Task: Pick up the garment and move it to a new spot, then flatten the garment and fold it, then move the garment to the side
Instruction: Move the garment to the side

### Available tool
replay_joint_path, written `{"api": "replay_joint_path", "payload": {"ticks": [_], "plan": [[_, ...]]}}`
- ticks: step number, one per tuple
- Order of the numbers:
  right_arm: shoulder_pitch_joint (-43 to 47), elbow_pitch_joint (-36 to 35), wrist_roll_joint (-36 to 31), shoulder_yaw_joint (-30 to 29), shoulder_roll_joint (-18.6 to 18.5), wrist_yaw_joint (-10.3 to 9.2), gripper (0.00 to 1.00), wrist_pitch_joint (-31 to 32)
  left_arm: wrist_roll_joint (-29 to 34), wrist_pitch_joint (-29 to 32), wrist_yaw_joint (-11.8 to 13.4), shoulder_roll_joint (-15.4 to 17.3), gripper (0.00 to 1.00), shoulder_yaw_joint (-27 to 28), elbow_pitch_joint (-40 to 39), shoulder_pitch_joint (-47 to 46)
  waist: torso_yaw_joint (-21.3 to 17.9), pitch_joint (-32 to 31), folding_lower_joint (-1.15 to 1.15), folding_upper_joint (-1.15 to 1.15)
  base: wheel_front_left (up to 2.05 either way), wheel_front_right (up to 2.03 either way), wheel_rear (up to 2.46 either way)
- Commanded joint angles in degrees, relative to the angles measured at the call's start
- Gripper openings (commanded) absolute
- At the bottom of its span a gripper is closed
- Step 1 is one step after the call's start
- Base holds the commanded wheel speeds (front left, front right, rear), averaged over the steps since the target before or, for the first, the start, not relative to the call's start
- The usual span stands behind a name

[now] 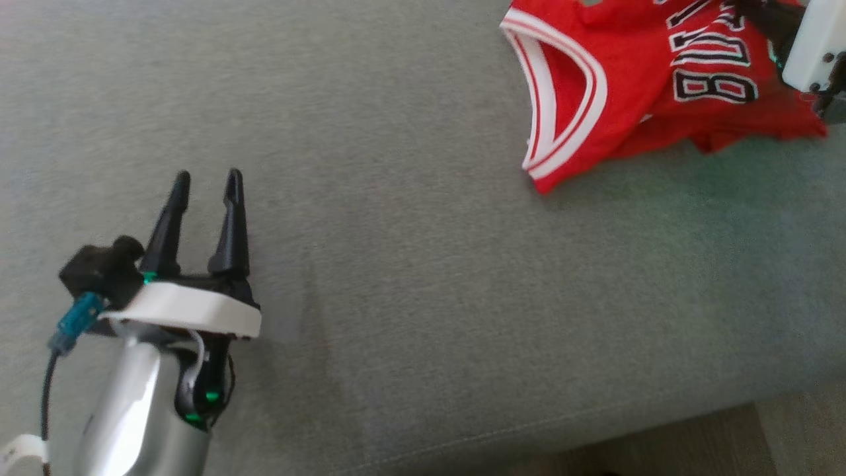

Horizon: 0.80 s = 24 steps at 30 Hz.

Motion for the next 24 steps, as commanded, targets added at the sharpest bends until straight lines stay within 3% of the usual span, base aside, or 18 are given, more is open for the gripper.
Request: {"api": "replay_joint_path", "payload": {"ticks": [1,9,19,20,22,24], "plan": [[-2.3,-1.3,-1.4,-0.4,-1.0,-0.04,0.00,-1.4,0.8,-0.7,-0.2,1.6,1.00,2.1,-2.4,-2.4,-2.0,1.5,-0.01,0.00,0.00,0.00,0.00],[-6.1,2.3,-9.3,1.0,1.3,-0.04,0.00,-7.6,1.8,0.2,-0.3,3.1,1.00,1.2,-4.6,-3.9,-7.0,4.6,-0.01,0.00,0.00,0.00,0.00],[-11.4,10.3,-23.9,2.4,1.9,-0.04,0.00,-13.4,2.5,1.8,0.0,4.5,1.00,0.5,-7.1,-5.6,-7.2,9.2,-0.01,0.00,0.00,0.00,0.00],[-11.7,11.3,-25.2,1.2,3.2,-0.04,0.11,-14.6,2.4,1.9,0.1,4.8,1.00,0.6,-7.3,-5.7,-7.0,9.7,-0.01,0.00,0.00,0.00,0.00],[-11.9,12.0,-27.4,0.7,4.1,-0.04,1.00,-16.0,2.3,1.9,0.0,5.0,1.00,0.7,-7.2,-5.8,-6.9,9.9,-0.01,0.00,0.00,0.00,0.00],[-11.7,12.5,-28.8,0.2,5.2,-0.04,1.00,-17.1,2.1,1.8,0.0,5.1,1.00,0.6,-6.9,-5.8,-6.8,9.6,-0.01,0.00,0.00,0.00,0.00]]}}
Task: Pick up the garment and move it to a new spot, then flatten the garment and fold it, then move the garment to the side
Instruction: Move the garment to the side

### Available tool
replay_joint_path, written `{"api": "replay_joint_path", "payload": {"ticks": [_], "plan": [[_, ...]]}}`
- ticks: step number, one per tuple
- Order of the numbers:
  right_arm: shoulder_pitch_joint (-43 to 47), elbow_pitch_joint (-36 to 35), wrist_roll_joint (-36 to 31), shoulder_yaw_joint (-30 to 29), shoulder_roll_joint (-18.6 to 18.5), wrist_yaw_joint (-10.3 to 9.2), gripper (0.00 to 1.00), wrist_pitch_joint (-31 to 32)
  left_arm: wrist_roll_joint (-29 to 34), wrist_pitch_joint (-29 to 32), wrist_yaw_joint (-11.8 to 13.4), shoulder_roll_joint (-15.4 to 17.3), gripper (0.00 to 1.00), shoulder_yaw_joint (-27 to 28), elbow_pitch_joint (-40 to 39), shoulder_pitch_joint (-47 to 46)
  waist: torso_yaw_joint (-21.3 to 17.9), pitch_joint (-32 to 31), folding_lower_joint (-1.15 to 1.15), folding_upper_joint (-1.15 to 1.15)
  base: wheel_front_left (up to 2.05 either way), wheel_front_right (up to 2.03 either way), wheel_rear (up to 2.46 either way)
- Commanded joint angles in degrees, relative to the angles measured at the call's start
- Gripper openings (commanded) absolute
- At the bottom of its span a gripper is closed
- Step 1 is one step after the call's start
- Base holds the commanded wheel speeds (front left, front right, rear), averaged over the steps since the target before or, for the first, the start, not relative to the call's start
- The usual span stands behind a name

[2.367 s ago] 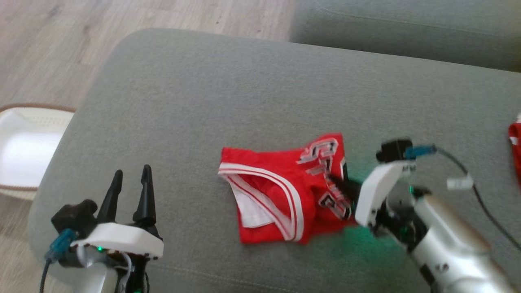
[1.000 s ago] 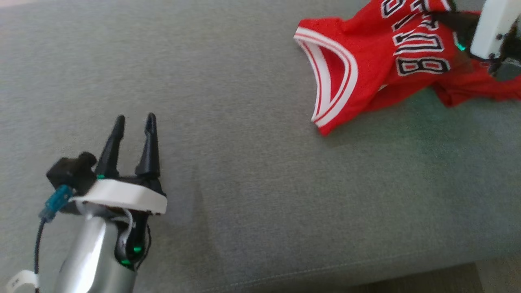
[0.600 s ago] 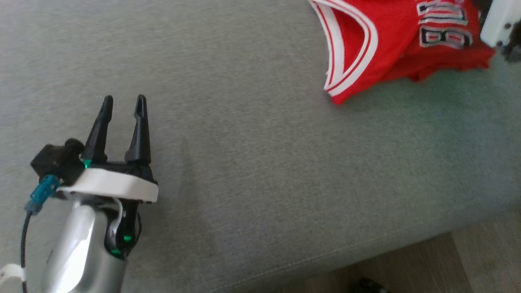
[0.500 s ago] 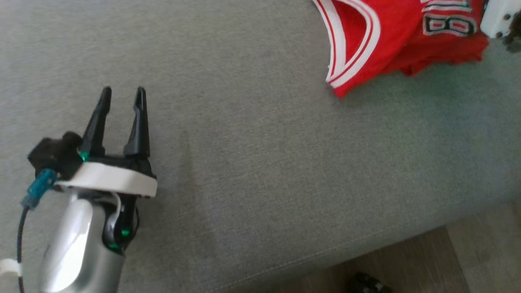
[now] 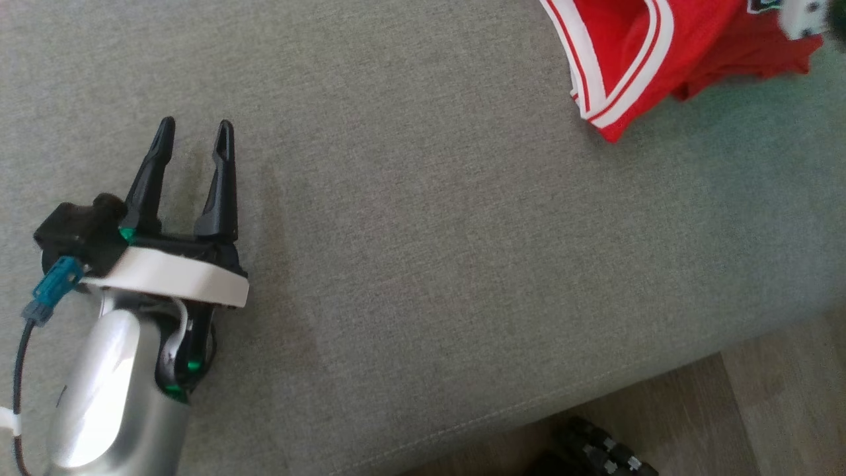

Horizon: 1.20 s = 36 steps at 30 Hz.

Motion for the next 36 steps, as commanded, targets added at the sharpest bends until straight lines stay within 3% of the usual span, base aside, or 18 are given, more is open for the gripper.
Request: {"api": "replay_joint_path", "payload": {"ticks": [1,10,17,28,36], "plan": [[-0.8,-1.3,-1.2,-0.8,-0.1,-0.04,1.00,-1.1,0.1,-0.2,-0.1,1.1,1.00,1.9,-1.7,-1.7,0.2,-0.5,-0.01,0.00,0.00,0.00,0.00],[0.8,-1.0,-7.3,-3.8,0.7,-0.04,1.00,-4.4,-0.7,-1.1,0.0,0.1,1.00,1.8,0.2,-0.7,1.4,-5.8,-0.01,0.00,0.00,0.00,0.00],[6.1,-7.7,-6.4,-5.8,2.4,-0.04,1.00,-10.9,-1.5,-2.1,0.7,-1.3,1.00,2.8,1.5,2.0,3.7,-13.3,-0.01,0.00,0.00,0.00,0.00],[26.8,-23.9,-3.0,-10.6,6.3,-0.04,1.00,-22.9,-1.8,-2.5,2.5,-1.1,1.00,6.1,0.2,7.1,9.5,-23.5,-0.01,0.00,0.00,0.00,0.00],[43.1,-31.1,-2.4,-14.7,9.6,-0.04,1.00,-30.5,-2.2,-2.6,3.6,-1.6,1.00,7.2,0.0,11.1,13.1,-27.9,-0.01,0.00,0.00,0.00,0.00]]}}
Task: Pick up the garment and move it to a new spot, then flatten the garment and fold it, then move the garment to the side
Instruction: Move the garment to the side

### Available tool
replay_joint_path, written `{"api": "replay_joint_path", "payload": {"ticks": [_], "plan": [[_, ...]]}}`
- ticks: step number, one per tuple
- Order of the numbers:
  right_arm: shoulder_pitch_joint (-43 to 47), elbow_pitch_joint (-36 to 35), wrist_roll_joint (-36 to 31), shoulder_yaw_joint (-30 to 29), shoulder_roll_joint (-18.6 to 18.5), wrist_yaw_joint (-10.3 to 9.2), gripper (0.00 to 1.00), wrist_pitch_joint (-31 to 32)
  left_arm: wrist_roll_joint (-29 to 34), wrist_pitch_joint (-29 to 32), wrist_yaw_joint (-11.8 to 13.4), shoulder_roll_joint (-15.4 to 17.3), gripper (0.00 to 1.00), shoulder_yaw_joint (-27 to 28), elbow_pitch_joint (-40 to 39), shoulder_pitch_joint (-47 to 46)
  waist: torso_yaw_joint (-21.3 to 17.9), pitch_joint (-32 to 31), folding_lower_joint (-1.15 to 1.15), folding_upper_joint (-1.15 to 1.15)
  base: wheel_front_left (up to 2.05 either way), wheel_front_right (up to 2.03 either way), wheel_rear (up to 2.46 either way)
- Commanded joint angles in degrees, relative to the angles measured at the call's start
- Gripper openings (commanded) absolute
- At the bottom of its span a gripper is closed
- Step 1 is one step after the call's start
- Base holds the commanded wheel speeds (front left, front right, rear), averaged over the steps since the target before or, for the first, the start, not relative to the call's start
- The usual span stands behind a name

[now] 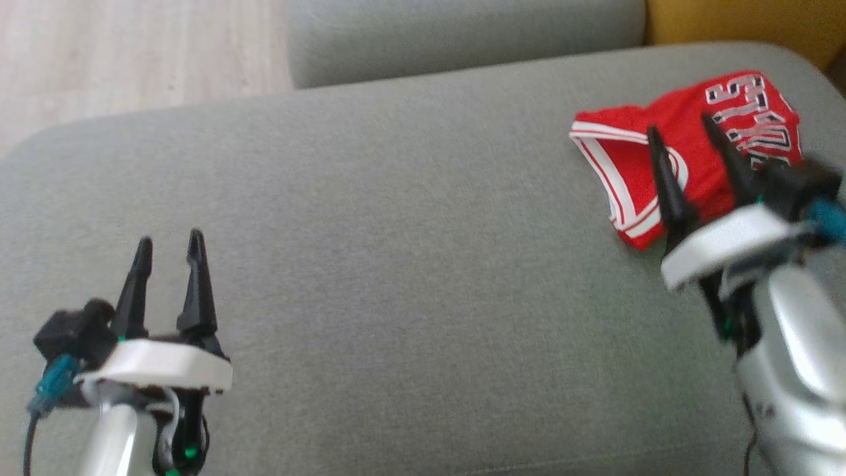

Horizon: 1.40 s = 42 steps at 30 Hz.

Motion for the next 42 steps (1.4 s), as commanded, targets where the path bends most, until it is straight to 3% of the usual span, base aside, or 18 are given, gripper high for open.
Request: {"api": "replay_joint_path", "payload": {"ticks": [1,7,14,31,42], "plan": [[1.2,-2.7,0.6,0.0,0.5,-0.04,1.00,-1.6,-0.4,-0.7,0.5,0.5,1.00,2.4,-2.0,-0.9,1.9,-2.3,0.01,0.00,0.00,0.00,0.00],[8.6,-3.7,-0.5,-0.5,3.1,-0.04,1.00,-5.8,1.0,-0.7,0.8,-0.5,1.00,3.5,-2.0,1.8,3.1,-3.5,0.01,0.00,0.00,0.00,0.00],[11.1,-1.5,-2.0,-0.5,5.3,-0.04,1.00,-8.9,4.0,-0.7,0.4,-1.5,1.00,5.1,-0.9,3.1,3.3,-4.3,0.01,0.00,0.00,0.00,0.00],[11.9,2.0,-3.5,-0.7,7.7,-0.04,1.00,-10.7,7.7,-0.7,-5.1,-3.6,1.00,8.2,5.1,1.7,3.1,-4.3,0.01,0.00,0.00,0.00,0.00],[11.7,3.1,-2.8,0.3,7.7,-0.04,1.00,-10.8,9.0,-0.7,-6.5,-4.4,1.00,9.2,6.3,0.6,2.7,-4.0,0.01,0.00,0.00,0.00,0.00]]}}
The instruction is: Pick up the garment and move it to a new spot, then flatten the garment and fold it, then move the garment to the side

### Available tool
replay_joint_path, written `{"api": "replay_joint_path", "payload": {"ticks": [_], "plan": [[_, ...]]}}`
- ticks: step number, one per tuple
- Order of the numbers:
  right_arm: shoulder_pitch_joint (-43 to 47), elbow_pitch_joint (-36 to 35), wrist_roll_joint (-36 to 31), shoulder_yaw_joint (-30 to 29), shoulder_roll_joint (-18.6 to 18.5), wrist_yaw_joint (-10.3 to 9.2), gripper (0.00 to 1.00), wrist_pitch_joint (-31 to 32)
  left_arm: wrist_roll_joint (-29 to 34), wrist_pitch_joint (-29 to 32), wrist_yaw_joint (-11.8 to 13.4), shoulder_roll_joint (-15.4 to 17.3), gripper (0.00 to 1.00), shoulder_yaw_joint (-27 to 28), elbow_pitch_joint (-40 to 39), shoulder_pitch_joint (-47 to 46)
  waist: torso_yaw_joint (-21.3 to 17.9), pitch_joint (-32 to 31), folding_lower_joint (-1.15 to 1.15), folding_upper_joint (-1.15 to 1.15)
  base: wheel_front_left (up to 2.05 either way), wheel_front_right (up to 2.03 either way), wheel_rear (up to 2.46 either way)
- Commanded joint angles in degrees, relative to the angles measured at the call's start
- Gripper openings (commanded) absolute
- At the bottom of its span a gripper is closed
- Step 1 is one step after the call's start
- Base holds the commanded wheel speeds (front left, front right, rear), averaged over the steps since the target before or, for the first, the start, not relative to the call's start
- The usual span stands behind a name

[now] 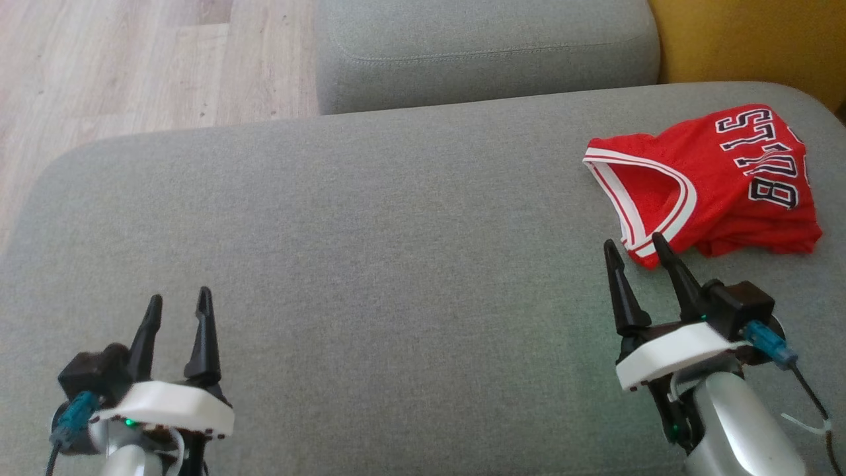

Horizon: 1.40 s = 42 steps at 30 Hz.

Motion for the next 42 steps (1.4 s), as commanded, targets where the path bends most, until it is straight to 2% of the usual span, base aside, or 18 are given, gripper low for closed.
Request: {"api": "replay_joint_path", "payload": {"ticks": [1,15,16,20,42], "plan": [[-1.7,-1.4,0.4,1.3,0.0,-0.04,1.00,-0.7,0.2,-0.7,-0.3,0.4,1.00,2.7,-1.4,-3.2,-0.1,0.0,0.00,0.00,0.00,0.00,0.00],[-1.6,-1.1,1.1,1.5,0.1,-0.04,1.00,-0.8,0.4,-0.7,-1.4,-0.2,1.00,3.9,-0.1,-4.0,-0.9,0.0,0.00,0.00,0.00,0.00,0.00],[0.0,0.5,0.6,0.2,0.1,0.00,0.00,0.0,0.0,0.0,-1.0,-0.5,0.00,1.5,1.7,-0.5,-0.9,0.0,0.00,0.00,0.00,0.00,0.00],[1.5,3.0,1.0,0.2,0.5,0.00,0.00,0.2,-0.4,0.4,-1.0,-1.0,0.00,1.0,4.6,0.9,-0.9,0.0,0.00,0.00,0.00,0.00,0.00],[2.4,0.2,15.2,-3.0,1.1,-0.01,0.00,4.0,-14.6,4.1,-1.2,-1.2,0.00,2.0,3.2,-0.1,-0.6,0.3,0.00,0.00,0.00,0.00,0.00]]}}
